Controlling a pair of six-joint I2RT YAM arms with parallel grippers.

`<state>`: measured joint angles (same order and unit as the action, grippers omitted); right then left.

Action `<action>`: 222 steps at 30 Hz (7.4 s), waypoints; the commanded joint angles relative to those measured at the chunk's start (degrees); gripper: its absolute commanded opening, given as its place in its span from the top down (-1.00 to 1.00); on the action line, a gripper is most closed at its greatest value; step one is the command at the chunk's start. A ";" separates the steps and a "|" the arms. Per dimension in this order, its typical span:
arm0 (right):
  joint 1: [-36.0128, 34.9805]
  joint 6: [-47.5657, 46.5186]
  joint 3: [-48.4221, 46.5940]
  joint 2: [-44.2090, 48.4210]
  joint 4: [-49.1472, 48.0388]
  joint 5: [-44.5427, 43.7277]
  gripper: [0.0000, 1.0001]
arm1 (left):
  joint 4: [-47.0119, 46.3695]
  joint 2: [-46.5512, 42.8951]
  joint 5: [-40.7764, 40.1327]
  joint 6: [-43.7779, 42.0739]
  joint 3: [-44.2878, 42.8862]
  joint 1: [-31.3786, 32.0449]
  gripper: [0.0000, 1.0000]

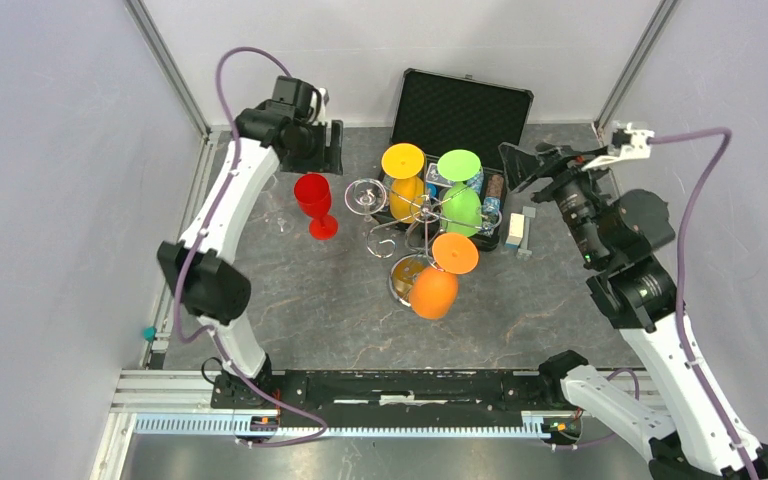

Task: Take the wine glass off the wine glass rack

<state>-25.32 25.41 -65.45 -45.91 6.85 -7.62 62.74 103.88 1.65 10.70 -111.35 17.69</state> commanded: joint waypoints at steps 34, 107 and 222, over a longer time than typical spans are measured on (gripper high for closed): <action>8.09 16.40 -10.24 -19.54 6.13 30.12 0.10 | -28.72 -31.21 -10.09 6.45 27.65 -0.91 -1.00; 4.91 37.88 5.25 -9.95 -8.62 27.52 1.00 | -32.33 -37.32 -11.05 9.92 30.53 -1.70 -1.00; 2.73 77.64 24.85 -22.12 -87.88 25.16 0.38 | -114.46 -33.46 53.28 73.90 34.18 9.11 0.95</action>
<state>-22.81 110.63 -40.97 -67.96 -83.68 15.99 -49.39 77.52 53.52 93.12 -73.76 25.23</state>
